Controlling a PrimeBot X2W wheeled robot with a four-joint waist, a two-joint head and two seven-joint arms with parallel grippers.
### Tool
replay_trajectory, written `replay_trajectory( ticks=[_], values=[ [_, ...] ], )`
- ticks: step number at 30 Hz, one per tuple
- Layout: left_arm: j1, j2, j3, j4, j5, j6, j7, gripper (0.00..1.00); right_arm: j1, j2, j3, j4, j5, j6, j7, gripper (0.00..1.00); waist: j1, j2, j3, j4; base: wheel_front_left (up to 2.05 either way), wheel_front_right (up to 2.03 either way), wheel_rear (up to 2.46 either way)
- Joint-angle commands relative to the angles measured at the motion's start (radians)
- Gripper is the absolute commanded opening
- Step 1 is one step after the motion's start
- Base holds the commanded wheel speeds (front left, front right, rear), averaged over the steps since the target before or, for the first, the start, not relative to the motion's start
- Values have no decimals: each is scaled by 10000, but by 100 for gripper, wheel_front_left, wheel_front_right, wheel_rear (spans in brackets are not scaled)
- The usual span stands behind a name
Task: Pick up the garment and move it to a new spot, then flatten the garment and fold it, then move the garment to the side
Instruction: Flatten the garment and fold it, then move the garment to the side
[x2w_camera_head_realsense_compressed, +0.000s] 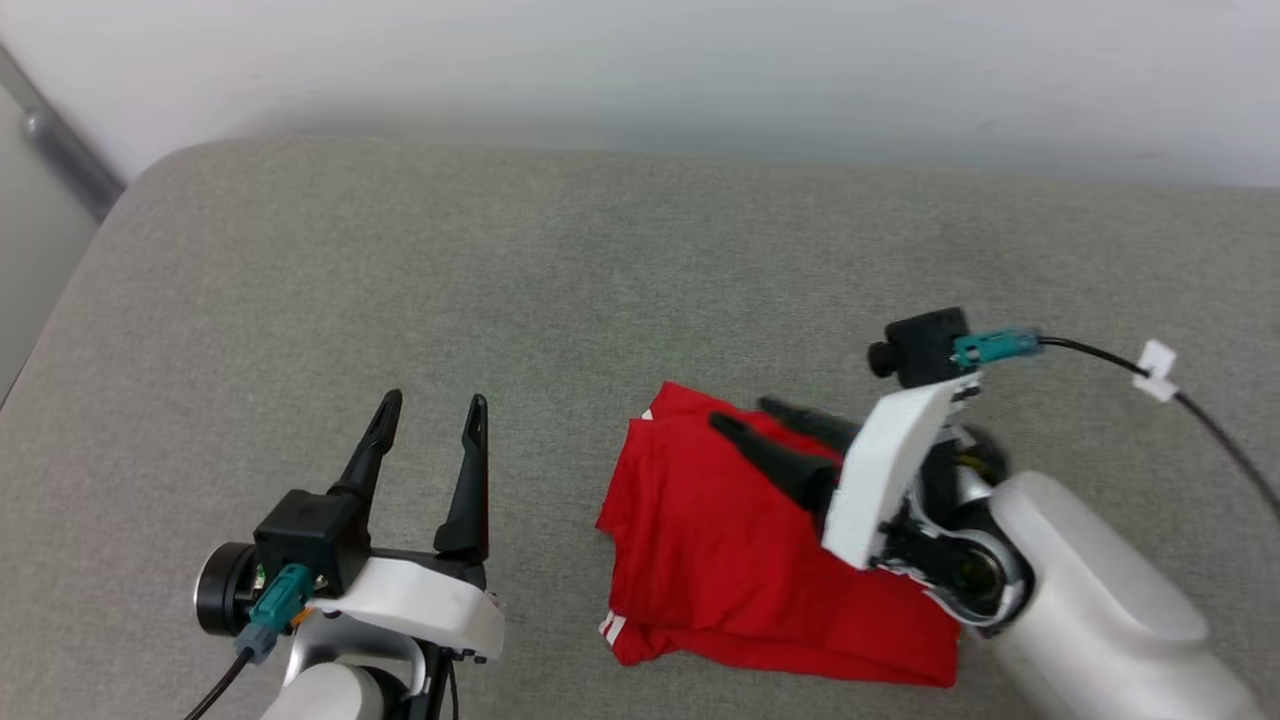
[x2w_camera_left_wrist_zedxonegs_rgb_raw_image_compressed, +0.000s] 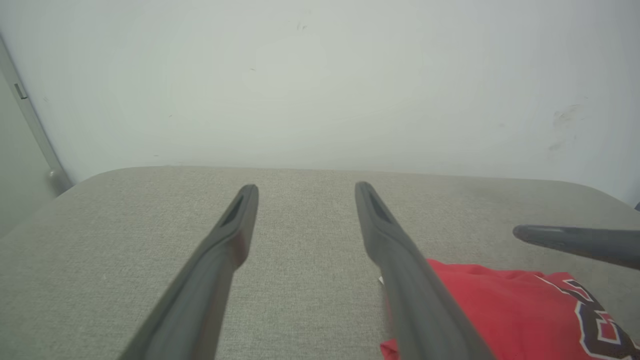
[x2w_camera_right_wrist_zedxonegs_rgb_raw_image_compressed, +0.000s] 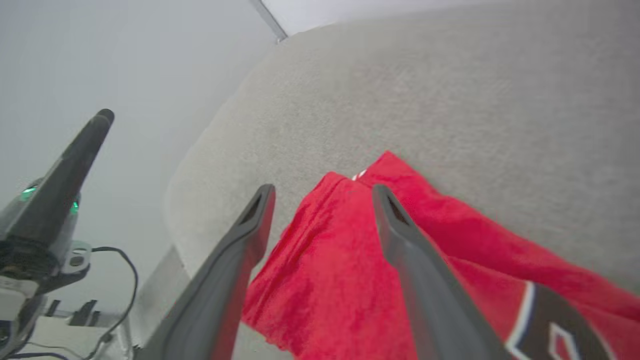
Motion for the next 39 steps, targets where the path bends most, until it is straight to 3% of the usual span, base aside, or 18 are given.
replay_trajectory(
  ticks=[1,6,13,21,30,39],
  values=[
    [98,46,75,24,-58,72,-55,100,-111,-461,187,-83,-833,-4,-563,100,-1,0,-144,-184,0,0,0],
    [376,112,230,96,-149,224,-150,100,387,-1222,-296,31,-2973,-2,-2208,100,-1,0,-405,-613,0,0,0],
    [792,266,528,243,-342,358,-309,100,1700,-1467,-2817,-232,-5123,-4,-3459,100,-1,0,-748,-1195,0,0,0],
    [1216,406,789,235,-304,490,-553,100,3769,-655,-5274,-2792,-6866,-4,-3914,100,-1,0,-1055,-1526,0,0,0],
    [1741,543,768,255,-216,544,-670,100,5695,414,-5830,-5014,-7834,-4,-3309,100,-1,0,-1504,-1622,0,0,0],
    [2043,696,738,202,-196,651,-546,100,6437,876,-6133,-5526,-8144,-4,-2797,100,-1,0,-1641,-1618,0,0,0]
  ],
)
